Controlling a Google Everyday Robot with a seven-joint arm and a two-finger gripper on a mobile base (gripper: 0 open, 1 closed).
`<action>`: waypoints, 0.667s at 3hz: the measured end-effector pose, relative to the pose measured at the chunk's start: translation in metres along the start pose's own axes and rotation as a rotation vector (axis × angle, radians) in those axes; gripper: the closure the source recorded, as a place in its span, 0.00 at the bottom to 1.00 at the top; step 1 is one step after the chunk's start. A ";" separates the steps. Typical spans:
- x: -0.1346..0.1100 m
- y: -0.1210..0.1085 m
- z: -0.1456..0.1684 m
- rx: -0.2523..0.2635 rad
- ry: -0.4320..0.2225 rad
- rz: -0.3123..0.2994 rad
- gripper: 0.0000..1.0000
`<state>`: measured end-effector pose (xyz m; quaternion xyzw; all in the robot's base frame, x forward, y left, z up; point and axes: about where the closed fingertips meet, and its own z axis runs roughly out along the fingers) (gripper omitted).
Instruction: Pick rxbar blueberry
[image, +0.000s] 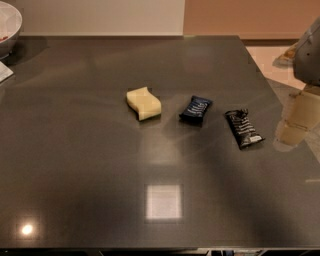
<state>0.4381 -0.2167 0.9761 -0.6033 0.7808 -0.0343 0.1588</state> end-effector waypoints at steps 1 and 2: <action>0.000 0.000 0.000 0.000 0.000 0.000 0.00; -0.001 -0.001 0.001 -0.004 0.000 0.000 0.00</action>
Offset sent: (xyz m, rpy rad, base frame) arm 0.0277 0.0058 -0.0136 0.0118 0.0833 0.0051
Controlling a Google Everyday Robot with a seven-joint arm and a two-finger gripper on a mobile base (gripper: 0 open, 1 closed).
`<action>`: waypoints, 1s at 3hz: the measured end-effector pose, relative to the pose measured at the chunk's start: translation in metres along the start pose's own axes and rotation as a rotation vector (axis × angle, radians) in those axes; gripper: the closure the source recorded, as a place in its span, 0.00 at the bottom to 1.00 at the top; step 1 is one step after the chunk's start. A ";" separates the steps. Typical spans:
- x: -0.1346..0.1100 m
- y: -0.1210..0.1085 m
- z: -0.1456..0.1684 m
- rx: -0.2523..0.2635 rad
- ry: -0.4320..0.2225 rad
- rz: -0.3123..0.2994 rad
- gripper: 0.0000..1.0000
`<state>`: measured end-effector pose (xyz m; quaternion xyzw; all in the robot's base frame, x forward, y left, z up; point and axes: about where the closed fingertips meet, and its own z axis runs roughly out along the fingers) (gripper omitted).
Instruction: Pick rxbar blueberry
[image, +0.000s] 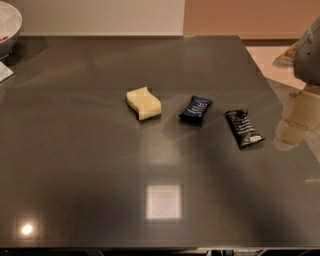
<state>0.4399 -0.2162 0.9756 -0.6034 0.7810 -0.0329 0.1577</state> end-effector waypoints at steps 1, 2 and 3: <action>-0.007 -0.014 0.014 -0.039 -0.002 0.011 0.00; -0.018 -0.035 0.042 -0.081 0.001 0.076 0.00; -0.036 -0.051 0.073 -0.100 0.045 0.186 0.00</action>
Offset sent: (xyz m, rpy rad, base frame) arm 0.0871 0.0265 -0.0588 0.0924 0.1989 -0.2142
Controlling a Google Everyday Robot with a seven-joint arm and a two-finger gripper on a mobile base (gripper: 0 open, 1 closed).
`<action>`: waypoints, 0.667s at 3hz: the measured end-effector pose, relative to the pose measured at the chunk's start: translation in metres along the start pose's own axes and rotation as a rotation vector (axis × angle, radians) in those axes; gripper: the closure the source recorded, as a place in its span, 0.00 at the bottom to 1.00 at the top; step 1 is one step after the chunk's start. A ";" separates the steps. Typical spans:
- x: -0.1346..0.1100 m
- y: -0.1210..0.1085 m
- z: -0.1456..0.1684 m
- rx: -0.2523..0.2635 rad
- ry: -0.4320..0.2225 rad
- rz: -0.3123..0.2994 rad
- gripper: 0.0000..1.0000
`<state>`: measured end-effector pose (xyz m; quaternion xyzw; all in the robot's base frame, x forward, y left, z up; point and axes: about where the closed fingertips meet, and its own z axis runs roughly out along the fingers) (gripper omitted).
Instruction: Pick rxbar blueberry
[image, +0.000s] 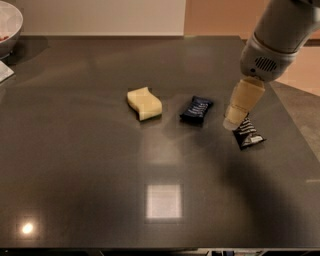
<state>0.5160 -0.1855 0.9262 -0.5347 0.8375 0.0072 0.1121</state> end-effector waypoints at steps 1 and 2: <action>-0.022 -0.014 0.028 0.012 0.058 0.133 0.00; -0.035 -0.028 0.055 0.028 0.107 0.256 0.00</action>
Offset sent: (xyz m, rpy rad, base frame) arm 0.0765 0.0361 -0.0780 -0.1151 0.0986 -0.4416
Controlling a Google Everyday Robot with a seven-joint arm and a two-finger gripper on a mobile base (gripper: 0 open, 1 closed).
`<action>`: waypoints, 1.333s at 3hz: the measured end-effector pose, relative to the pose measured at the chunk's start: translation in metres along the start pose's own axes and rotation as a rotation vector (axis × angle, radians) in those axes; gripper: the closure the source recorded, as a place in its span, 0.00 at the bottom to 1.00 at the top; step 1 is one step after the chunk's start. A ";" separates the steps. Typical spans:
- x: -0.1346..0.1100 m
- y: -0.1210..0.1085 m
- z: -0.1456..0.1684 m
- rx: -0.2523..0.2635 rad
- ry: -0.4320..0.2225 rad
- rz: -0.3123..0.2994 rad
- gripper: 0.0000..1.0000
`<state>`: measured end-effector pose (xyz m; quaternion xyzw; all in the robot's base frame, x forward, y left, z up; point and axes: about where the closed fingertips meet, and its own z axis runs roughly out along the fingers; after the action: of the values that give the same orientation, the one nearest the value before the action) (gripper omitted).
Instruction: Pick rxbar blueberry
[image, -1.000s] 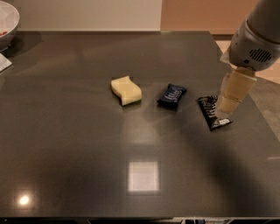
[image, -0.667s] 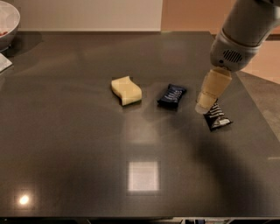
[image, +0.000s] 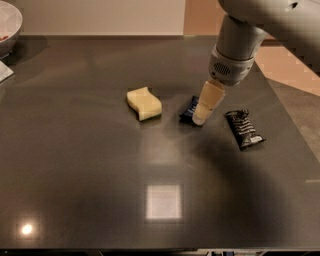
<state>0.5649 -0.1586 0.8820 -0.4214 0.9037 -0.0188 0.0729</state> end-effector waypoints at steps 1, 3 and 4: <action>-0.015 -0.008 0.025 0.038 0.030 0.077 0.00; -0.038 -0.014 0.065 0.071 0.041 0.112 0.00; -0.047 -0.015 0.073 0.052 0.024 0.109 0.16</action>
Offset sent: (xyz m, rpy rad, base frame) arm 0.0508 0.0219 -0.0711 -0.0756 -0.0336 -0.1617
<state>0.6169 -0.1304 0.8168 -0.3694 0.9253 -0.0434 0.0738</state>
